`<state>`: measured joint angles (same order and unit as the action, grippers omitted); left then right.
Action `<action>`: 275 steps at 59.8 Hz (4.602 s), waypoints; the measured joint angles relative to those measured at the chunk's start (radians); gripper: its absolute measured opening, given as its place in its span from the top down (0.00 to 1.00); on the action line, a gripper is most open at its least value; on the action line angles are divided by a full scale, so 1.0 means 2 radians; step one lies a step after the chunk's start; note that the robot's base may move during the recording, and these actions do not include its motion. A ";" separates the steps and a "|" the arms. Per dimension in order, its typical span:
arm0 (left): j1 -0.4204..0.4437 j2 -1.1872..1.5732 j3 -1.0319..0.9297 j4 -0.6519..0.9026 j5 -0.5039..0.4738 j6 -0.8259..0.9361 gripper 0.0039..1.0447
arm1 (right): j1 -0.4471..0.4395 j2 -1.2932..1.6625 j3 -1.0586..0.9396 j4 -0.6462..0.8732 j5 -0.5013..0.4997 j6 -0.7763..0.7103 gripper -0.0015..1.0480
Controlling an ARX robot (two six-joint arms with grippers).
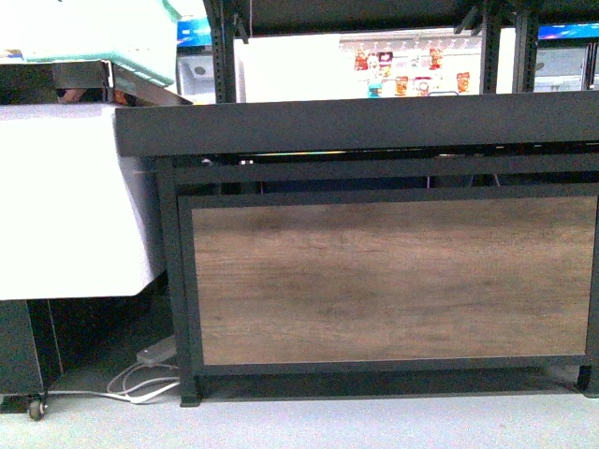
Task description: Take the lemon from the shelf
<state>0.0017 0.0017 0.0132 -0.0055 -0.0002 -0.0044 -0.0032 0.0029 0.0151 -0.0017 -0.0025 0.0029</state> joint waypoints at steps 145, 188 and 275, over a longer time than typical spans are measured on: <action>0.000 0.000 0.000 0.000 0.000 0.000 0.07 | 0.000 0.000 0.000 0.000 0.000 0.000 0.02; 0.000 0.000 0.000 0.000 0.000 0.000 0.07 | 0.000 0.000 0.000 0.000 0.000 0.000 0.02; 0.000 0.000 0.000 0.000 0.000 0.000 0.07 | 0.000 0.000 0.000 0.000 0.000 0.000 0.02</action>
<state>0.0017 0.0013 0.0132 -0.0055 -0.0002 -0.0040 -0.0029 0.0029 0.0151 -0.0021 -0.0029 0.0029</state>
